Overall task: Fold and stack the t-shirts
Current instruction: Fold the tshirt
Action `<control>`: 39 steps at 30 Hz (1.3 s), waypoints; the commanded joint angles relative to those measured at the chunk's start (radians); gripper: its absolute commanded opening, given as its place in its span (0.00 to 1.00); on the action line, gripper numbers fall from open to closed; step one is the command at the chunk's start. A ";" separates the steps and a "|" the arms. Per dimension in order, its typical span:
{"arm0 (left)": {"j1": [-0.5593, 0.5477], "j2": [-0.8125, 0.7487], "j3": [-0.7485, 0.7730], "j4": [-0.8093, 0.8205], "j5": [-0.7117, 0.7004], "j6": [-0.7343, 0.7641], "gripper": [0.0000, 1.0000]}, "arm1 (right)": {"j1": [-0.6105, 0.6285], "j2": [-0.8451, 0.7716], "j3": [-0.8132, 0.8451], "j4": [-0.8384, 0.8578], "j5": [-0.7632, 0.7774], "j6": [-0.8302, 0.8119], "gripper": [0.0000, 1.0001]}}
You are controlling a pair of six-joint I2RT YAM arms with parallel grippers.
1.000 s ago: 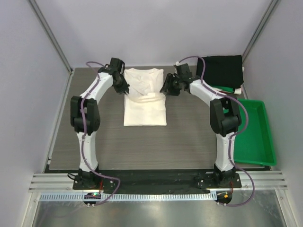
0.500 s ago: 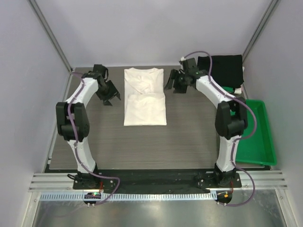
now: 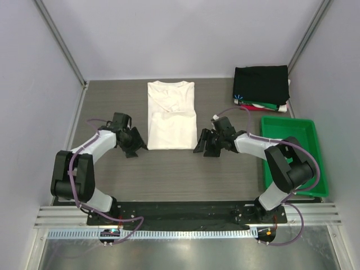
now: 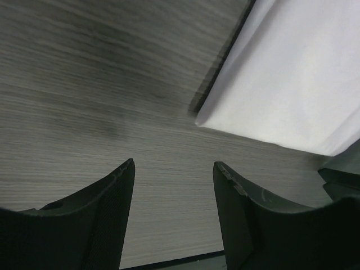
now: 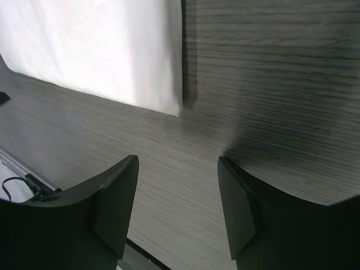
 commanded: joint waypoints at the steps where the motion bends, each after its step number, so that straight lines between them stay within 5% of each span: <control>1: -0.018 -0.031 -0.065 0.166 0.056 -0.034 0.59 | -0.002 -0.007 -0.004 0.185 0.007 0.041 0.64; 22: -0.040 0.102 -0.111 0.341 0.076 -0.077 0.53 | -0.007 0.151 0.057 0.223 0.016 0.020 0.36; 25: -0.040 0.113 -0.117 0.353 0.065 -0.086 0.45 | -0.007 0.158 0.056 0.231 0.005 0.018 0.33; 29: -0.041 0.119 -0.117 0.367 0.065 -0.094 0.22 | -0.008 0.155 0.049 0.238 -0.001 0.020 0.26; 33: -0.050 0.116 -0.096 0.361 0.087 -0.111 0.01 | -0.016 0.135 0.030 0.252 -0.007 0.027 0.03; 39: -0.129 -0.054 -0.111 0.214 0.048 -0.111 0.00 | -0.016 -0.010 -0.081 0.248 -0.030 0.065 0.01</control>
